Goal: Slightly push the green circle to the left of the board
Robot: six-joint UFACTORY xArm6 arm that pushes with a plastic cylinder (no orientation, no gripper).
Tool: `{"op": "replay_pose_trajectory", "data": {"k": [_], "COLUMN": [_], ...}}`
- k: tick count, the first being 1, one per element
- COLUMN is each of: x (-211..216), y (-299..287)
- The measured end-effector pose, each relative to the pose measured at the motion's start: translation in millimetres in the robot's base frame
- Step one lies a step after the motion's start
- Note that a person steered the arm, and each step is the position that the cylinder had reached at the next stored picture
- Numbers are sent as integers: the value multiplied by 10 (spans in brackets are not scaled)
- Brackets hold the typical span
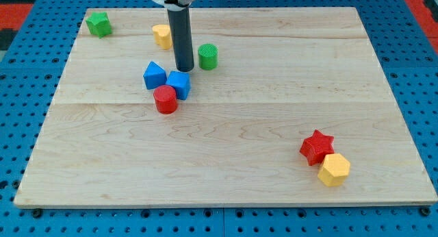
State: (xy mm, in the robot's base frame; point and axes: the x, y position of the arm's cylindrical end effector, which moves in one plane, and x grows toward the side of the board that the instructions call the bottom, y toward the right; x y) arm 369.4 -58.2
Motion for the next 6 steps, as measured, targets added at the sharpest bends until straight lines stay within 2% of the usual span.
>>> {"op": "replay_pose_trajectory", "data": {"k": [1, 2, 3, 5, 6], "x": [-115, -584, -752, -96, -93], "y": [677, 659, 230, 439, -510]}}
